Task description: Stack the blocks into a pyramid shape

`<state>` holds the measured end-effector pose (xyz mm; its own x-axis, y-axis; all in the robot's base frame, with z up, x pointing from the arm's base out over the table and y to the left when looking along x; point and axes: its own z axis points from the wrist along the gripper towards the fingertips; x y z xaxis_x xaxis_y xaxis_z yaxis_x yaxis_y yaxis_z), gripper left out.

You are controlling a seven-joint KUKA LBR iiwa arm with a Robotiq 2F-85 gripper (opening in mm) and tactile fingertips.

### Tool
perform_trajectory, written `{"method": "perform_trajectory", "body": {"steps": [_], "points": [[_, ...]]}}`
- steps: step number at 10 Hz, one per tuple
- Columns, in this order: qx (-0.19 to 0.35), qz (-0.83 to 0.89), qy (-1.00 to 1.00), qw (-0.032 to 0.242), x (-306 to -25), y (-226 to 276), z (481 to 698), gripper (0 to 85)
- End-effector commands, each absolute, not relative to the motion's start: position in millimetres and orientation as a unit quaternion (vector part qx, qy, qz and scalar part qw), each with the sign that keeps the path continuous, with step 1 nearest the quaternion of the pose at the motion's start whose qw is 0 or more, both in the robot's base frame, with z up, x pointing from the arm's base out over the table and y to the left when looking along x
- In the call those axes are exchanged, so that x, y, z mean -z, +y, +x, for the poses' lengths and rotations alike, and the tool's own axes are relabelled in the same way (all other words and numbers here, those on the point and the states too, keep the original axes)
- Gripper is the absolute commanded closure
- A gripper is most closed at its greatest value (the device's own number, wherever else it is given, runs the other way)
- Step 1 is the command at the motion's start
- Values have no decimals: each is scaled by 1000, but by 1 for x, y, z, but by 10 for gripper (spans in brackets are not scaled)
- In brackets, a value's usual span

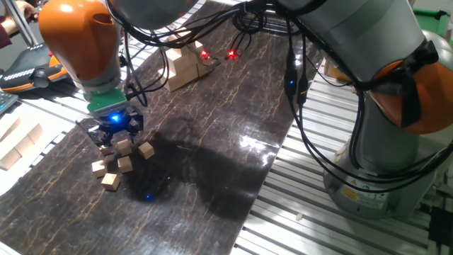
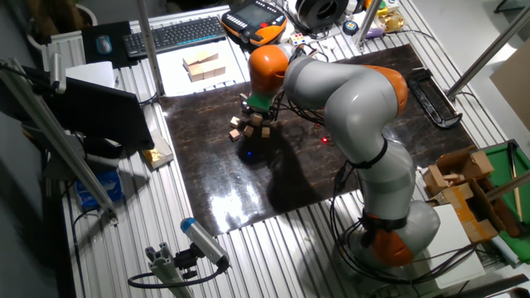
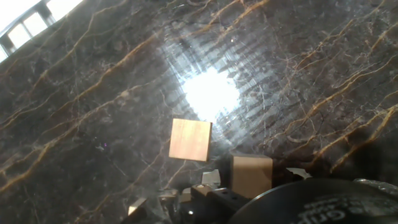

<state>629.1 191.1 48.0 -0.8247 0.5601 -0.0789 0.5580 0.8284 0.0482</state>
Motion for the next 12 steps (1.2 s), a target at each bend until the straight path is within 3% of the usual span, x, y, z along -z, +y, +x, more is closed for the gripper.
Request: {"method": "perform_trajectory", "body": {"steps": [1,12], "points": [[-11,293,955,45,-47,190,629,293],[-13,287,957,46,-39,189,629,360]]}}
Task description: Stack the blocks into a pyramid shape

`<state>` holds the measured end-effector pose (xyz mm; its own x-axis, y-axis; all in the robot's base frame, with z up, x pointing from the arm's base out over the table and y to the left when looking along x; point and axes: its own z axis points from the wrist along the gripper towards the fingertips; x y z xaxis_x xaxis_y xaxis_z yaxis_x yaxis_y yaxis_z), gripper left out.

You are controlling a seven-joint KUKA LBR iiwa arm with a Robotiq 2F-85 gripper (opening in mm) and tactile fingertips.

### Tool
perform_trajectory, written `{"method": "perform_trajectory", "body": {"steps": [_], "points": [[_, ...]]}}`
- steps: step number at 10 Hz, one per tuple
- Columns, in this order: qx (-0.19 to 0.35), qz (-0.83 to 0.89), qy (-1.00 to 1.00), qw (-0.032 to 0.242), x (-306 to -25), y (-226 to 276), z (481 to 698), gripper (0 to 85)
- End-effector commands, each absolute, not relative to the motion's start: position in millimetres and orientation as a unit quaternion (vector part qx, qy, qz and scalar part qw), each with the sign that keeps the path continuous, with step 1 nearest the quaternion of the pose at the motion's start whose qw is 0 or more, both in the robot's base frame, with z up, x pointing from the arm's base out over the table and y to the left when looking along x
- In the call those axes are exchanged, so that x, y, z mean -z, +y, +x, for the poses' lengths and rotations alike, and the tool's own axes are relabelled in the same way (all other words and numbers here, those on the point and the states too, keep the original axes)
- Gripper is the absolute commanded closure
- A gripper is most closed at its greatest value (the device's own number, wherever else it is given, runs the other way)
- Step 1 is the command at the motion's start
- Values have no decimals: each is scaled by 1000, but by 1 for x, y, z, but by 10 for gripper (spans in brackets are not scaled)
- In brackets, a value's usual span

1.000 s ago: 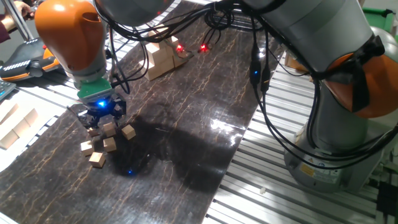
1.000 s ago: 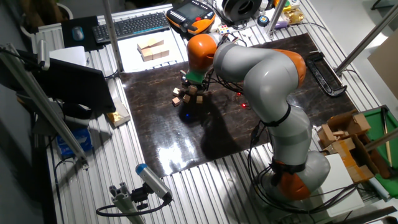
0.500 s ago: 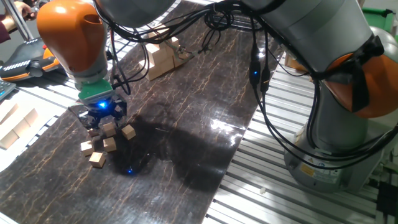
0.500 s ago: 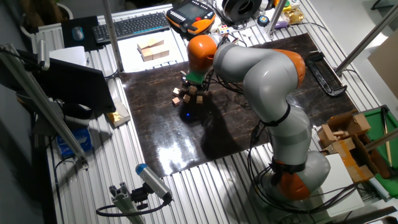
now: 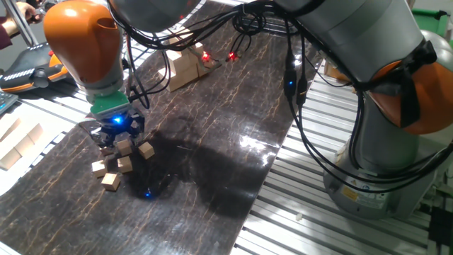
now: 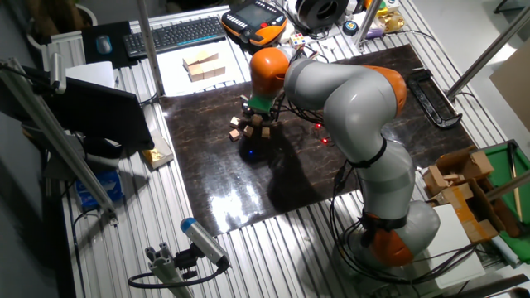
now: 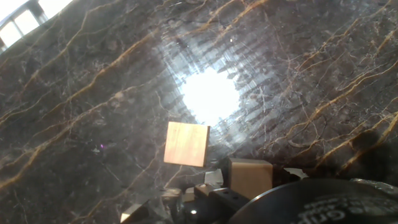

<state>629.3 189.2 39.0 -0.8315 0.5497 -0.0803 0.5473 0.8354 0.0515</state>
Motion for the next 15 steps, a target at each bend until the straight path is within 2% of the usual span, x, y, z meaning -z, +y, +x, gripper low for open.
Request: {"method": "perform_trajectory", "body": {"steps": [1,3,4,6,15], "points": [[-13,284,958,45,-39,189,629,450],[-14,278,959,45,-38,189,629,620],[-14,277,960,45,-38,189,628,633],[-13,278,960,43,-39,190,627,843],[-13,339,940,33,-42,201,617,843]]}}
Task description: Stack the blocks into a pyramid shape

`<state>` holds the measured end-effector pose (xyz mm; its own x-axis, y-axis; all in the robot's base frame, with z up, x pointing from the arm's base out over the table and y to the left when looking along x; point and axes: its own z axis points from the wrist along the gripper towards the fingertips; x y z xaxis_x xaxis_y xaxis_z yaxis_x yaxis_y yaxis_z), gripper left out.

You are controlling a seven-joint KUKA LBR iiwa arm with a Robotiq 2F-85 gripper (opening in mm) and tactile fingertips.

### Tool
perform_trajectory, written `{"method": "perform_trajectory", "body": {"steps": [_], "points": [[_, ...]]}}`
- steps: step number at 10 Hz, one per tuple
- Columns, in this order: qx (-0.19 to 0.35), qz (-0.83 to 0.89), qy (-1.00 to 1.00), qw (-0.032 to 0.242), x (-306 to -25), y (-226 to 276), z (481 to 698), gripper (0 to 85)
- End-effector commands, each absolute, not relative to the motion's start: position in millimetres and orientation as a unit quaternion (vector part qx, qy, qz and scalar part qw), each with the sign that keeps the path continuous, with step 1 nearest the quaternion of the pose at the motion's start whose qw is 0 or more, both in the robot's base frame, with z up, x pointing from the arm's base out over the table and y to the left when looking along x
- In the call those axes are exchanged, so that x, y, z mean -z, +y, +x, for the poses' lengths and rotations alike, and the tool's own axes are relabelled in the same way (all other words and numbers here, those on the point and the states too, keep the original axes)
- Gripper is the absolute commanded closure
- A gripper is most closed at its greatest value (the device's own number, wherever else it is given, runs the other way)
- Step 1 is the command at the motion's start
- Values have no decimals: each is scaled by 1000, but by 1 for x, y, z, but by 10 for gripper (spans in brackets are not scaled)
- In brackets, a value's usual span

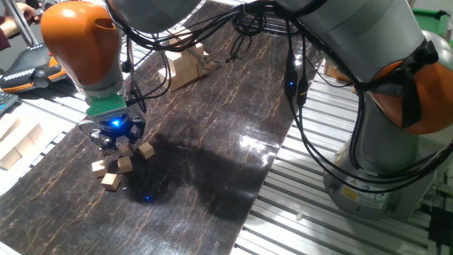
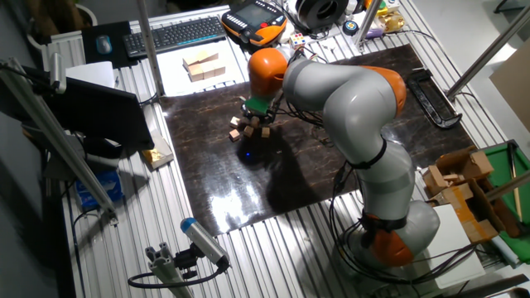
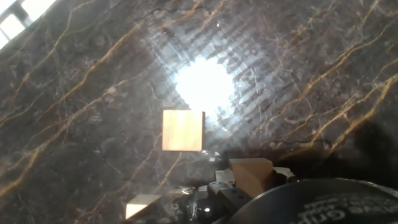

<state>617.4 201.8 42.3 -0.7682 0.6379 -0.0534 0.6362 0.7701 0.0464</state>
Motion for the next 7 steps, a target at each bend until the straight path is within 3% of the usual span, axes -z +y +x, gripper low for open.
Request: {"method": "perform_trajectory", "body": {"steps": [1,7], "points": [[-11,341,940,33,-43,203,617,843],[-9,340,940,34,-44,214,615,843]]}}
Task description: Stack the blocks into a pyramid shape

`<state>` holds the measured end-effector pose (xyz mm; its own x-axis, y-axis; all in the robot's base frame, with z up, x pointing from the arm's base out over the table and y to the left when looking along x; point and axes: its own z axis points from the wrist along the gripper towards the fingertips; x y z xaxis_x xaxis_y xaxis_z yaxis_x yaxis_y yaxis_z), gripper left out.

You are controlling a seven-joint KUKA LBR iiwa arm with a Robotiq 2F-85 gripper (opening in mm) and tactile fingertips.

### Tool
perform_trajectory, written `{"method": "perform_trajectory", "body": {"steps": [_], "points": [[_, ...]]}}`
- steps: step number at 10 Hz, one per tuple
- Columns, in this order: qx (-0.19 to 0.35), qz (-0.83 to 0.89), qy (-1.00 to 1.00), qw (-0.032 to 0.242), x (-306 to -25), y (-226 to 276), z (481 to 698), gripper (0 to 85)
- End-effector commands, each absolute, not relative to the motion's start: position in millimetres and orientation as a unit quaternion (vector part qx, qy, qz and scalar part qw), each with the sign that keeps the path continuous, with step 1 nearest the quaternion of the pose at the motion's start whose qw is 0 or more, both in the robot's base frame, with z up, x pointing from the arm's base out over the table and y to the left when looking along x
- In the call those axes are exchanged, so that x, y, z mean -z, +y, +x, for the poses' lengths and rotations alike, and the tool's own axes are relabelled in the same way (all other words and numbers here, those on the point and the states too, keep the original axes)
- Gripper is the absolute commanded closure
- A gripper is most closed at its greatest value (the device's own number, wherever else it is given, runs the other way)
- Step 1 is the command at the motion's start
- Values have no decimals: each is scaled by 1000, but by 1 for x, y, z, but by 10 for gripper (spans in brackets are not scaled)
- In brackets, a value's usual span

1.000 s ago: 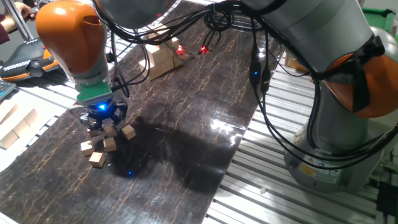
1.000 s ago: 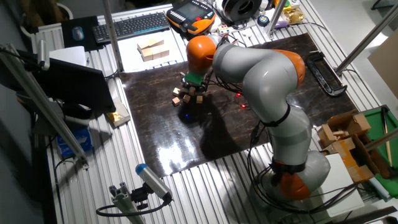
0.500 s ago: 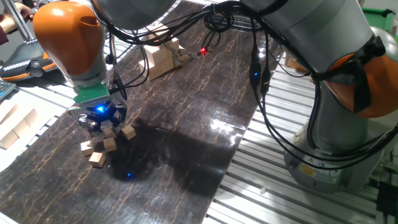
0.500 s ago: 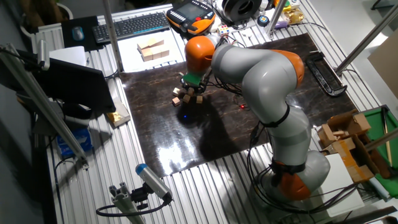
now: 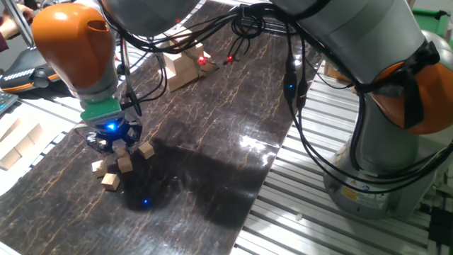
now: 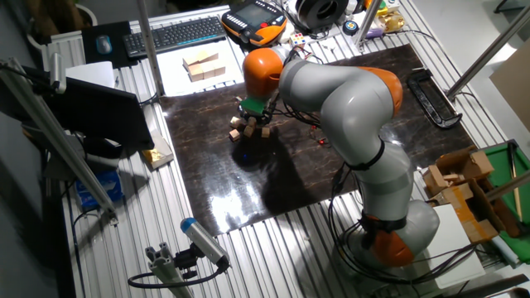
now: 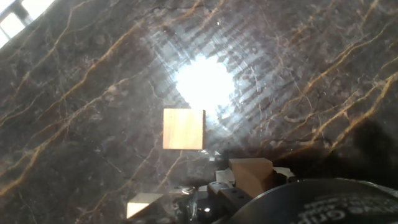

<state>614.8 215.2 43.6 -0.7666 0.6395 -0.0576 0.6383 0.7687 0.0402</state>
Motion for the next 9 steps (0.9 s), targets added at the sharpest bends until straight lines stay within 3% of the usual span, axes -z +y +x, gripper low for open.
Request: {"method": "perform_trajectory", "body": {"steps": [1,9], "points": [[-10,340,940,34,-43,217,614,843],[-11,320,947,38,-41,224,609,843]]}}
